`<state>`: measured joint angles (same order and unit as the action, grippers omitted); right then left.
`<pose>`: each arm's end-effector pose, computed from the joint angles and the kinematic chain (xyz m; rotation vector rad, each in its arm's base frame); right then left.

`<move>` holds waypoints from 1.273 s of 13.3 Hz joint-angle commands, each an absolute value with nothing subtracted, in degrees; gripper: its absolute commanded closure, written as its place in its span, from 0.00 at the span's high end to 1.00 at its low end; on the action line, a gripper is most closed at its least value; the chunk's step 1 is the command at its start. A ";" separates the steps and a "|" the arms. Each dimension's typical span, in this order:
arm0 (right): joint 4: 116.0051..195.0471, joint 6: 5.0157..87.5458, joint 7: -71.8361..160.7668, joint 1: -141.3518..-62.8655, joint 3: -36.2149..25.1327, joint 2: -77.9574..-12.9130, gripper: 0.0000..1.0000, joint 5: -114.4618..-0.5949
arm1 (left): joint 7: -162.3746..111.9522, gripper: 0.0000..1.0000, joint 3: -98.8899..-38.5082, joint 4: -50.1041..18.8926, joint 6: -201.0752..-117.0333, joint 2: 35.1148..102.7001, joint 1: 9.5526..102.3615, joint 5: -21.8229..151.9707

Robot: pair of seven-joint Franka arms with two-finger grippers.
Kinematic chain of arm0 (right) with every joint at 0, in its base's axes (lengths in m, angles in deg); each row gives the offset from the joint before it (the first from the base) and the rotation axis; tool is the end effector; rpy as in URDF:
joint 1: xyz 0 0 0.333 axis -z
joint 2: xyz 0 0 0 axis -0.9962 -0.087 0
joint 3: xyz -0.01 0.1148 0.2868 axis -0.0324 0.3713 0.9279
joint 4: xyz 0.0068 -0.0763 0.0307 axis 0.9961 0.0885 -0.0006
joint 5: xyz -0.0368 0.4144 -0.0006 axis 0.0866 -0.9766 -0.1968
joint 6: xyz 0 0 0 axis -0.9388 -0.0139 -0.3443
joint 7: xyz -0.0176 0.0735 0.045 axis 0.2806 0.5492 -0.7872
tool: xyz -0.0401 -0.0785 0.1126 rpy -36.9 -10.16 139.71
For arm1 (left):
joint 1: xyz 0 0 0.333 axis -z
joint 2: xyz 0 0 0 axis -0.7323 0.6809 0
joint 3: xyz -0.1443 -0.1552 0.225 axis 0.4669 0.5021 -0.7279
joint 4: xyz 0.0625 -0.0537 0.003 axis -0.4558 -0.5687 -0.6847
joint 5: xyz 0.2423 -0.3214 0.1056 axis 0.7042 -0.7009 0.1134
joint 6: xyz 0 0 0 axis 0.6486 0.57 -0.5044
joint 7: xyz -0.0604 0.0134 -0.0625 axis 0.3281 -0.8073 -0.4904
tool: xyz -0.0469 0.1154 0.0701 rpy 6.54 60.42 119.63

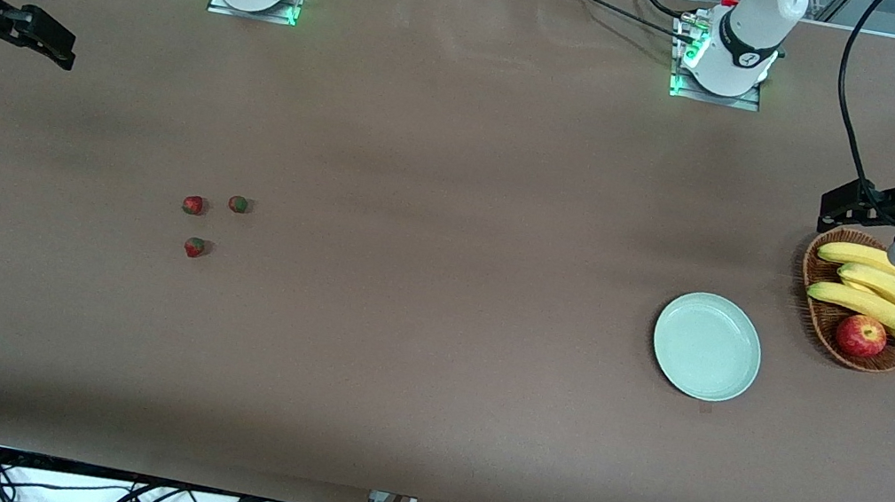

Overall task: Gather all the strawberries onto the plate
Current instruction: 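Reach the right gripper down toward the three strawberries, then grasp one strawberry with the right gripper and lift it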

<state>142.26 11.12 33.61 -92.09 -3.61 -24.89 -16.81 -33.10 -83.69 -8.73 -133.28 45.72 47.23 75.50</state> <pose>0.5699 0.0261 0.5766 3.0528 -0.0705 -0.2121 0.5861 -0.0308 0.5356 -3.1133 0.1334 0.1073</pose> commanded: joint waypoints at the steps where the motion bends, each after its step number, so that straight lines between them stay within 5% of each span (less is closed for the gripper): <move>1: 141.85 13.97 33.54 -92.13 -3.26 -27.41 1.00 -18.22 | -34.03 1.00 -83.33 -8.88 -132.68 45.22 46.73 74.51; 11: 142.37 25.13 34.33 -95.91 -2.82 -45.77 1.00 -25.41 | -34.03 1.00 -83.33 -8.88 -132.59 45.31 46.73 74.51; 17: 156.32 44.53 33.99 -96.52 -2.73 -49.92 1.00 -26.04 | -34.03 1.00 -83.42 -8.88 -132.59 45.31 46.73 74.42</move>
<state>150.30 38.81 33.61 -96.46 -2.66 -51.34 -24.95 -33.10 -83.67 -8.80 -133.21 45.76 47.22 75.50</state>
